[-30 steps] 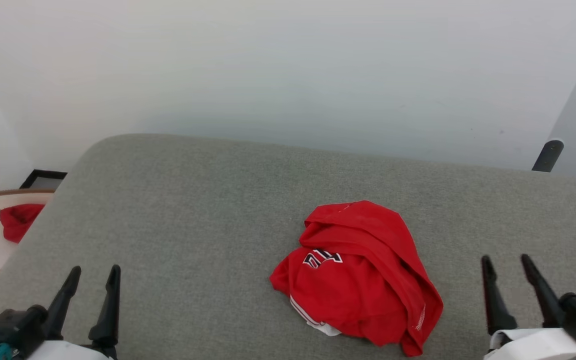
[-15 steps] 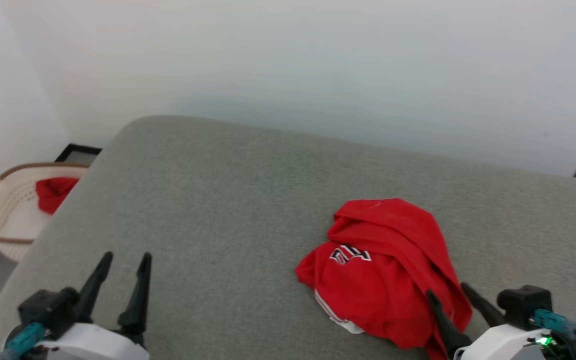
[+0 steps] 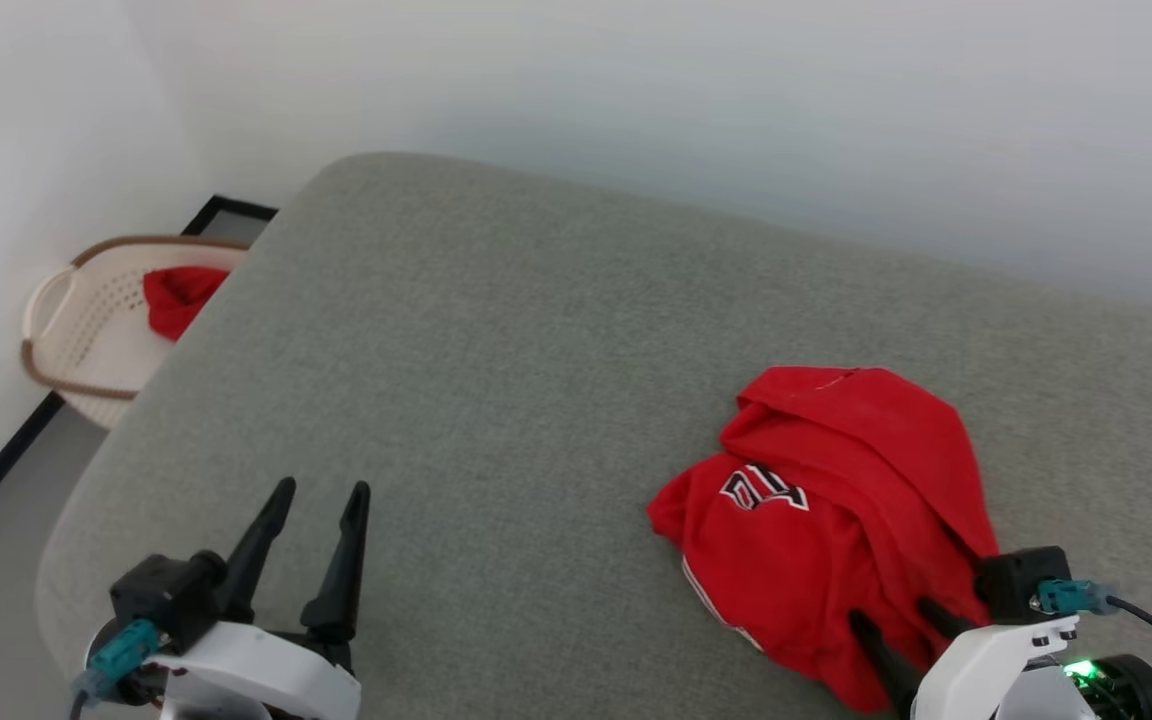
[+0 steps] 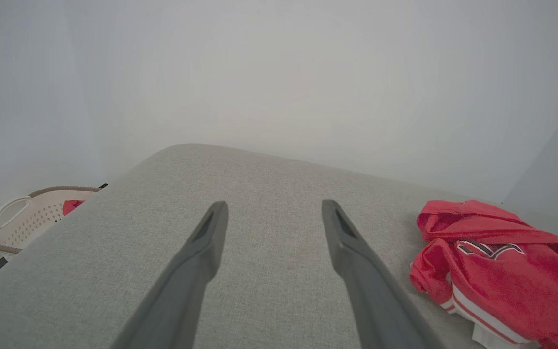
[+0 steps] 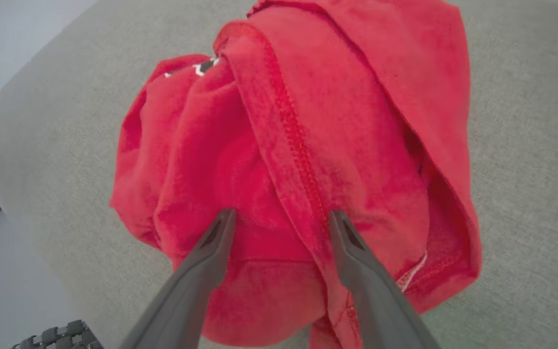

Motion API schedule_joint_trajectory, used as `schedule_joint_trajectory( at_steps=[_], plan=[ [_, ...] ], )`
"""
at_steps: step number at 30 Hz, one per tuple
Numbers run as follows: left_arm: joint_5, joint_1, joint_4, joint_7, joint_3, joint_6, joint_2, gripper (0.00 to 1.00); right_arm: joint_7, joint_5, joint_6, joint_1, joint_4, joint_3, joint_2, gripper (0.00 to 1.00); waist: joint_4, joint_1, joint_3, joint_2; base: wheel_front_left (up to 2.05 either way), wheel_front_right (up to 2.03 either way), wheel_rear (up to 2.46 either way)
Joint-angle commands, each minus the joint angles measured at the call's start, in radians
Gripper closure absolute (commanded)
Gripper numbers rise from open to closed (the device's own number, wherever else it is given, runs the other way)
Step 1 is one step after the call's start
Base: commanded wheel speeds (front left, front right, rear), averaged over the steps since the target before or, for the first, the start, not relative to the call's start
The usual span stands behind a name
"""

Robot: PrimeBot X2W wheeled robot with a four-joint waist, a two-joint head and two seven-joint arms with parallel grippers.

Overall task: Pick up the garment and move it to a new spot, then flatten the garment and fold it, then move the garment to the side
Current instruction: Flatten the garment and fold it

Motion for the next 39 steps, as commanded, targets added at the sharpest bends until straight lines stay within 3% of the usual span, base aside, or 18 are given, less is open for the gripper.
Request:
schedule_joint_trajectory(
  at_steps=[1, 2, 3, 4, 5, 15, 21, 32, 39],
  plan=[
    [0.007, -0.011, 0.007, -0.007, -0.002, -0.006, -0.003, 0.0, 0.014, 0.002, 0.0, -0.011, 0.009, -0.002, 0.003, 0.0, 0.024, 0.0, 0.019, 0.0, 0.0, 0.0, 0.0],
    [0.008, -0.014, 0.012, -0.008, -0.003, -0.009, -0.005, 0.0, 0.027, 0.003, 0.001, -0.016, 0.018, -0.005, 0.006, 0.13, 0.026, 0.0, 0.019, 0.0, 0.0, 0.0, 0.0],
    [0.008, -0.016, 0.018, -0.009, -0.004, -0.009, -0.006, 0.0, 0.036, 0.001, 0.0, -0.02, 0.023, -0.007, 0.008, 0.59, 0.029, 0.0, 0.018, 0.0, 0.0, 0.0, 0.0],
    [0.007, -0.017, 0.023, -0.011, -0.005, -0.01, -0.007, 0.0, 0.041, -0.001, 0.0, -0.023, 0.028, -0.009, 0.009, 0.86, 0.031, 0.0, 0.017, 0.0, 0.0, 0.0, 0.0],
    [0.006, -0.017, 0.028, -0.012, -0.005, -0.011, -0.007, 0.0, 0.045, 0.0, 0.001, -0.026, 0.031, -0.012, 0.012, 1.0, 0.033, 0.0, 0.014, 0.0, 0.0, 0.0, 0.0],
    [-0.009, 0.003, 0.033, -0.017, 0.006, -0.007, 0.007, 0.0, 0.063, 0.082, 0.0, -0.08, -0.028, -0.105, 0.044, 1.0, 0.027, 0.0, -0.013, 0.0, 0.0, 0.0, 0.0],
    [-0.016, -0.005, 0.028, -0.015, -0.004, -0.011, 0.001, 0.0, 0.025, 0.043, 0.0, -0.17, -0.027, -0.167, 0.031, 1.0, 0.034, 0.0, -0.007, 0.0, 0.0, 0.0, 0.0],
    [-0.002, -0.049, 0.044, -0.025, -0.037, -0.03, -0.029, 0.0, -0.052, -0.004, 0.0, -0.363, 0.14, -0.198, -0.041, 1.0, 0.08, 0.0, 0.048, 0.0, 0.0, 0.0, 0.0],
    [0.005, -0.088, 0.066, -0.035, -0.058, -0.047, -0.06, 0.0, -0.136, -0.055, 0.0, -0.492, 0.328, -0.224, -0.098, 1.0, 0.108, 0.0, 0.099, 0.0, 0.0, 0.0, 0.0]
  ],
)
